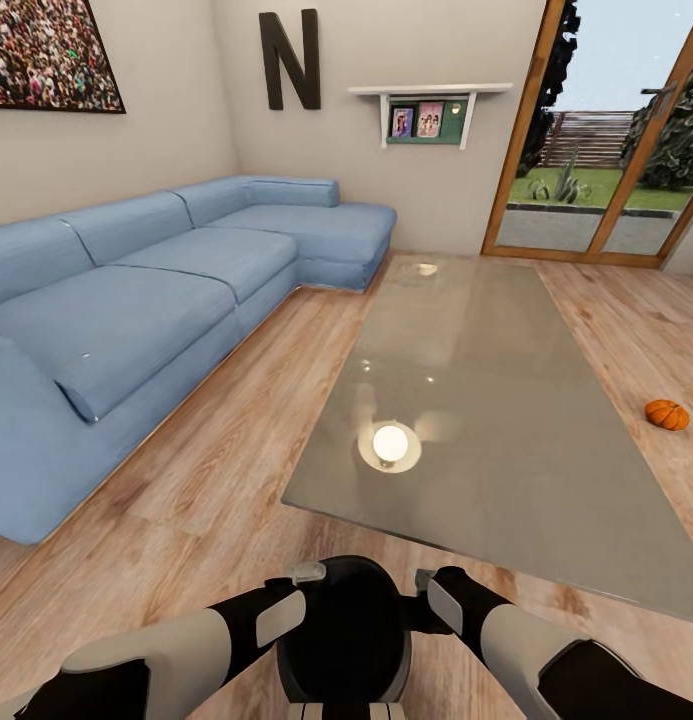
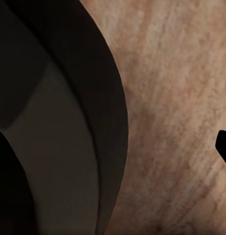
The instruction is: Place each of the two pumpkins and all three candles from the living room inside a cabinet in the living room (use any cabinet), then make sure every cabinet is closed, and position the cauldron so it is next to a table in the living room.
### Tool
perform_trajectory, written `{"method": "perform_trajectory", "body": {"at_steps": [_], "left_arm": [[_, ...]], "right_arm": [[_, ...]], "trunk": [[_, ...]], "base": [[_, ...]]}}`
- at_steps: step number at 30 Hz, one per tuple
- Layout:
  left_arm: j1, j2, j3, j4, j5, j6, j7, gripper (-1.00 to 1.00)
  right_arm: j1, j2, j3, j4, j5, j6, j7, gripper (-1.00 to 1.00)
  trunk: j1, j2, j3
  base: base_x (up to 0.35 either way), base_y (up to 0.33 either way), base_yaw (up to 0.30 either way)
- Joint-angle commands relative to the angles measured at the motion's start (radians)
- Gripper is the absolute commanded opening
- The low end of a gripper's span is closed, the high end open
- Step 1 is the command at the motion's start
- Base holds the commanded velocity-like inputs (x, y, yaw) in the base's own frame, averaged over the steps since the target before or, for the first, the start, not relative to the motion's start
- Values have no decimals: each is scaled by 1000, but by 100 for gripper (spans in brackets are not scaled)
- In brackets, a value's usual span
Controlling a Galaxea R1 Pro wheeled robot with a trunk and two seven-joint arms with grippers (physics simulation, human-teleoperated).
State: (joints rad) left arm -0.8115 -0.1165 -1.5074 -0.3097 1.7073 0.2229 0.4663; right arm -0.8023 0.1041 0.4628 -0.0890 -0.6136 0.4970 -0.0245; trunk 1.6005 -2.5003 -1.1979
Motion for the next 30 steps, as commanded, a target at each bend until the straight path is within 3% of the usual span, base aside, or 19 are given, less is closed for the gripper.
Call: {"method": "perform_trajectory", "body": {"at_steps": [1, 7, 19, 30], "left_arm": [[0, 0, 0, 0, 0, 0, 0, 100], [0, 0, 0, 0, 0, 0, 0, 100], [0, -2, 1, -1, 0, 0, 0, 100], [0, -2, 1, -1, 0, -1, 0, 100]], "right_arm": [[0, 0, 0, 0, 0, 0, 0, 100], [0, -1, -1, 0, -1, 0, 0, 100], [0, 0, -1, 0, -1, 0, 0, 100], [0, 0, -1, 0, 0, 0, 0, 100]], "trunk": [[0, 0, 0], [0, 0, 4], [-46, 83, 42], [-46, 83, 42]], "base": [[0, 0, 0], [0, 0, 0], [0, 0, 0], [-24, 0, 0]]}}
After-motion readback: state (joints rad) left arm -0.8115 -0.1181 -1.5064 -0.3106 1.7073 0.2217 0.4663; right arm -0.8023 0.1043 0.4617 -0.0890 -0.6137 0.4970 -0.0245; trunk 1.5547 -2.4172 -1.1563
